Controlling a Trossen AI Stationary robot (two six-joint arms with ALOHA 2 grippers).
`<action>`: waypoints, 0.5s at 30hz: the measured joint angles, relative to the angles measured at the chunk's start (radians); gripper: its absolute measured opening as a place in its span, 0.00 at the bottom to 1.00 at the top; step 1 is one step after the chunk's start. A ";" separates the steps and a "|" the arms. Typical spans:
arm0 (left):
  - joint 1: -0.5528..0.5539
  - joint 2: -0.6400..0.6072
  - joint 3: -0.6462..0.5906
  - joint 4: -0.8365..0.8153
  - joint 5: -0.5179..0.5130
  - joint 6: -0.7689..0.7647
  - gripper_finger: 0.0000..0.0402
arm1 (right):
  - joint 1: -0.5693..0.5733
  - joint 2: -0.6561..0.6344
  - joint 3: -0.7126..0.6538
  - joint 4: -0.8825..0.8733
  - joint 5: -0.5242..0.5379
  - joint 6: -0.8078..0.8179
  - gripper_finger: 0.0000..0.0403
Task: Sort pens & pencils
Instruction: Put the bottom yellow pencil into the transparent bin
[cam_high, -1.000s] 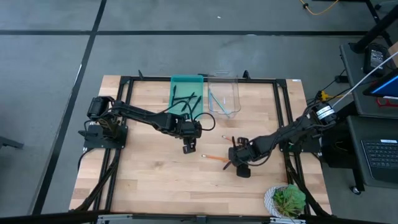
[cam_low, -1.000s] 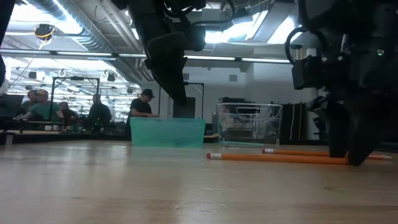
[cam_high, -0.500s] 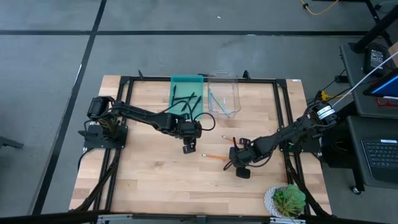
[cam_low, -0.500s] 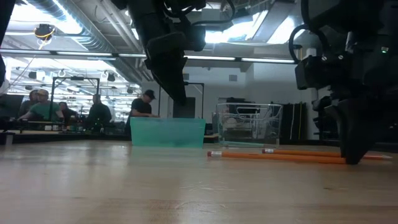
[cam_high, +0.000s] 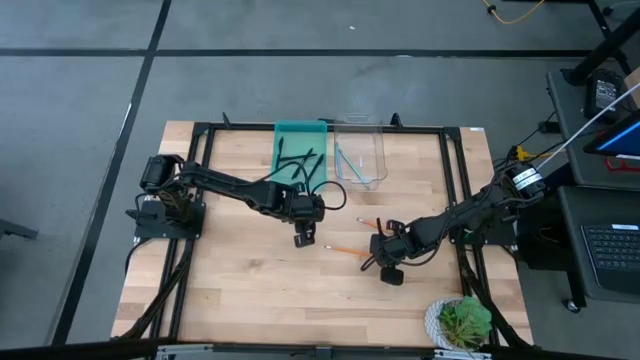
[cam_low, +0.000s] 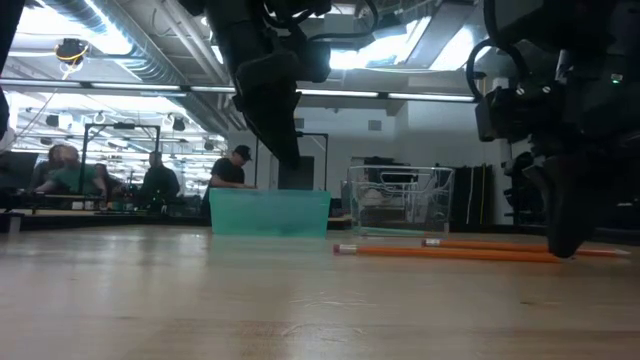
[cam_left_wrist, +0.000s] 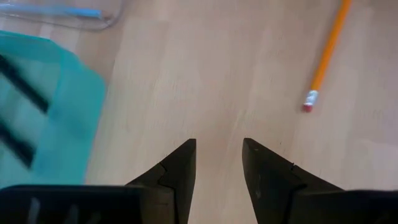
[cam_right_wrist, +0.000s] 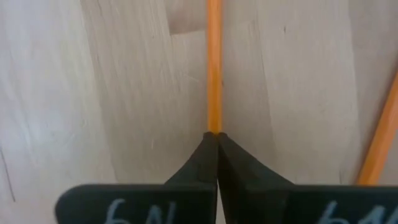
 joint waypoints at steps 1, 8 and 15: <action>-0.001 0.000 0.000 0.005 0.017 -0.002 0.31 | 0.000 0.000 0.000 0.002 0.002 0.000 0.00; -0.027 0.000 0.000 0.032 0.051 -0.001 0.31 | -0.001 0.012 -0.012 0.022 0.016 0.003 0.00; -0.041 0.000 0.000 0.060 0.051 0.002 0.31 | -0.001 0.034 -0.016 0.032 0.018 0.003 0.00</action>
